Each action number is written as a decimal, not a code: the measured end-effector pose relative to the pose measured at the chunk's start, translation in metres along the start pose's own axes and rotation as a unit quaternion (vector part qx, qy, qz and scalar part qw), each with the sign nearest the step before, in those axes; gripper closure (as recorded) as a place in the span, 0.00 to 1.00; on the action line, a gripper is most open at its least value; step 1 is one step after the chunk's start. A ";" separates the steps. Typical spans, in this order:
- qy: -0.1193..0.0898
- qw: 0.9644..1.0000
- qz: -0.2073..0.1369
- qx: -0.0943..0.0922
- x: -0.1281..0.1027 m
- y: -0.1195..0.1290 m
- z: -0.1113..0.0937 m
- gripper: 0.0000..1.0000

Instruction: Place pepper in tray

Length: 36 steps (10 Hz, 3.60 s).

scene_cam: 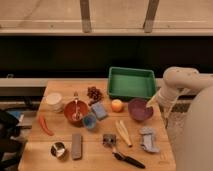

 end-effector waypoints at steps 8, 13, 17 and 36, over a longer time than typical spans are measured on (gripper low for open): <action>-0.013 1.000 -0.021 0.003 0.002 0.006 -0.004 0.34; -0.042 0.990 -0.138 0.004 0.036 0.100 -0.013 0.34; -0.058 0.961 -0.271 -0.004 0.103 0.195 -0.018 0.34; -0.091 0.824 -0.558 -0.039 0.312 0.405 -0.029 0.34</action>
